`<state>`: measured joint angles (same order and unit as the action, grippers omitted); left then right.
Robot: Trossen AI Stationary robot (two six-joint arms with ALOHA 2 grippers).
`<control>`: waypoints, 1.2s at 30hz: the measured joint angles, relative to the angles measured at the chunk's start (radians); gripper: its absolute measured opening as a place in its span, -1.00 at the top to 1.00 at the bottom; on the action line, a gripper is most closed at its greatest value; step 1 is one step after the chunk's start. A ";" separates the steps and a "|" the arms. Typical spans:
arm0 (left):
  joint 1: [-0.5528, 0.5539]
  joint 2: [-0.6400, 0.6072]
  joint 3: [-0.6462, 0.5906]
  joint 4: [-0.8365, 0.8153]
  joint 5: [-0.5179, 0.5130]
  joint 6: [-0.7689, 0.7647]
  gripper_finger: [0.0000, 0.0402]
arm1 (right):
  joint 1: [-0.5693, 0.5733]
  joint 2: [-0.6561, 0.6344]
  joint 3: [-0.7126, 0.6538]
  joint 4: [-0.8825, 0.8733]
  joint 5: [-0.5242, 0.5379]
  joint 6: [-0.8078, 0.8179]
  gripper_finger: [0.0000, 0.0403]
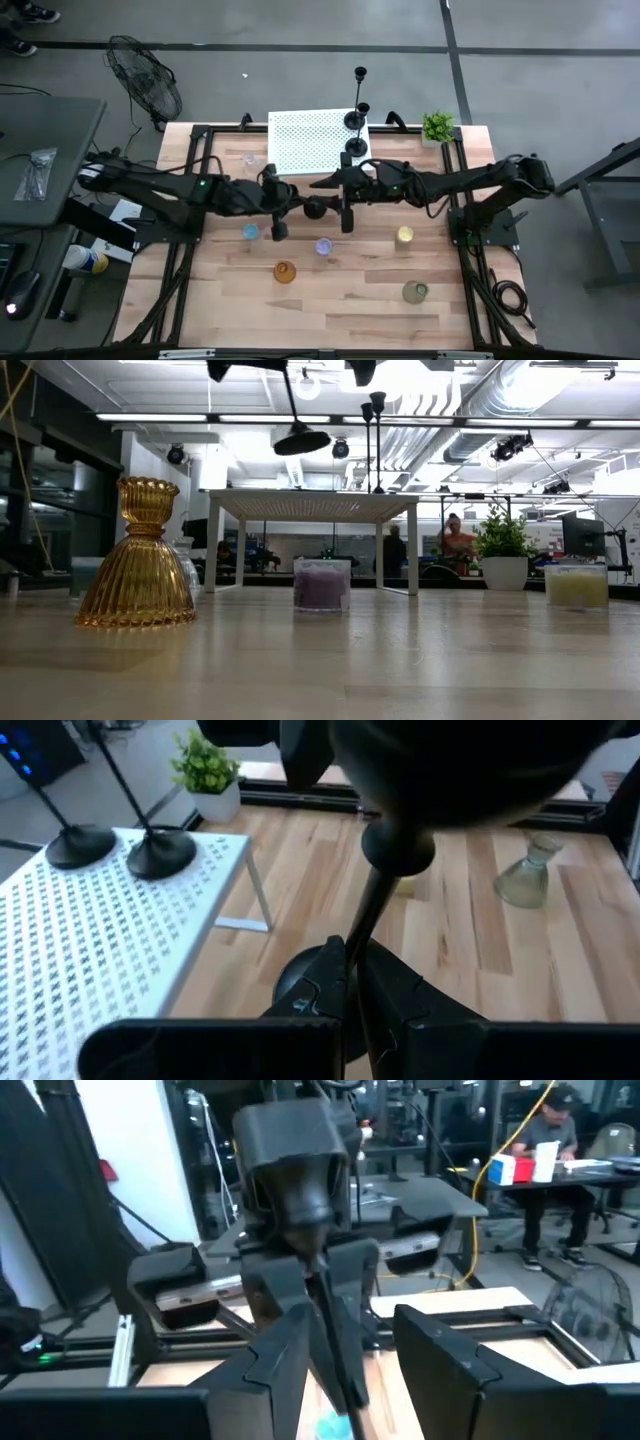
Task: Pick & Place candle stick holders
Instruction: Put the black candle holder on the shelf
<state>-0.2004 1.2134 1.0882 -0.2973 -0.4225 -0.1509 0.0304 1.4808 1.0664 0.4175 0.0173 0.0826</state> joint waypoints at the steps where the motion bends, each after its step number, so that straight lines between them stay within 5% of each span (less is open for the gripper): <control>1: 0.006 0.006 0.000 0.018 0.006 0.012 0.97 | -0.005 0.000 0.000 0.000 -0.009 0.000 0.30; 36: 0.039 0.049 0.000 0.134 0.047 0.094 0.97 | -0.041 0.099 0.001 0.207 -0.097 -0.031 0.31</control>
<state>-0.1619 1.2621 1.0881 -0.1637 -0.3759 -0.0570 -0.0105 1.5803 1.0676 0.6241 -0.0798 0.0516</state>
